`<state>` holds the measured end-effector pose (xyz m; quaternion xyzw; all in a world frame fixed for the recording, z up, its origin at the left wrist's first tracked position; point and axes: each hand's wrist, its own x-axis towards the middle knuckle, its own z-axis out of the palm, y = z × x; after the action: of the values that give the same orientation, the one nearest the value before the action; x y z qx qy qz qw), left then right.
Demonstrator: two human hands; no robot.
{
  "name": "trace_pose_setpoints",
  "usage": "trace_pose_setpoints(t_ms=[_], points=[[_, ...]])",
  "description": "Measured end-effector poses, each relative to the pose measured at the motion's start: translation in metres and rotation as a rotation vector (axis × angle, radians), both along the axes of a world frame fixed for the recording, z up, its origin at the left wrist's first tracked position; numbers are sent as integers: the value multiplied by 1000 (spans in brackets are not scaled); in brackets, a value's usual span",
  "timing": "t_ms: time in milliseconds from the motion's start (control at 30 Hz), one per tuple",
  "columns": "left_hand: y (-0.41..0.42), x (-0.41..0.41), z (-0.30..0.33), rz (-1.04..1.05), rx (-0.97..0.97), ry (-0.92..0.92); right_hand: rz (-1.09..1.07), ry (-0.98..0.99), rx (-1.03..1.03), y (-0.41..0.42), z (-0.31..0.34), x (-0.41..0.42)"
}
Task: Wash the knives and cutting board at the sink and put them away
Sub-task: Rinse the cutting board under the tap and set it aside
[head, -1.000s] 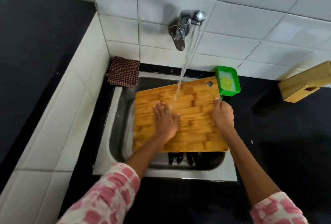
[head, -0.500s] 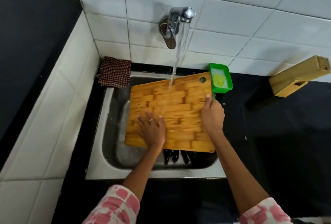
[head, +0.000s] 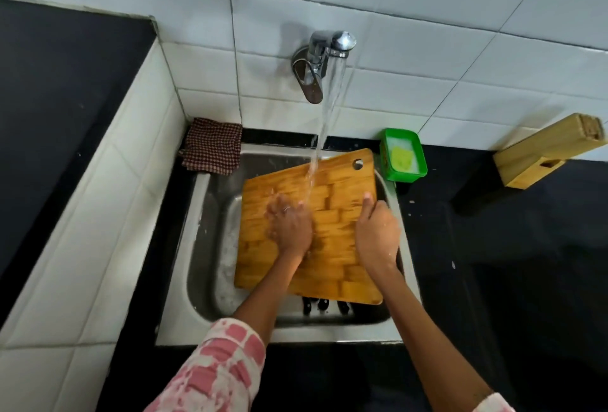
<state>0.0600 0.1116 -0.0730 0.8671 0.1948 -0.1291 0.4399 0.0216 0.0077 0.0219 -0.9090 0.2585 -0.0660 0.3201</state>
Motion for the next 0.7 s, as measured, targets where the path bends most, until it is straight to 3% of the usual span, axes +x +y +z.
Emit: trace_pose_setpoints(t_ms=[100,333,433,600,700], points=[[-19,28,42,-81,-47,-43,41,37,2,12,-1,-7],[-23,25,96,-537,36,-419,101,77,59,27,10,-9],[-13,27,104,-442,-139,-380,167,73,38,38,18,-4],[4,45,122,-102,-417,-68,414,-1,-132,57,25,-2],[14,42,118,-16,-574,-35,452,-40,-199,63,23,-8]])
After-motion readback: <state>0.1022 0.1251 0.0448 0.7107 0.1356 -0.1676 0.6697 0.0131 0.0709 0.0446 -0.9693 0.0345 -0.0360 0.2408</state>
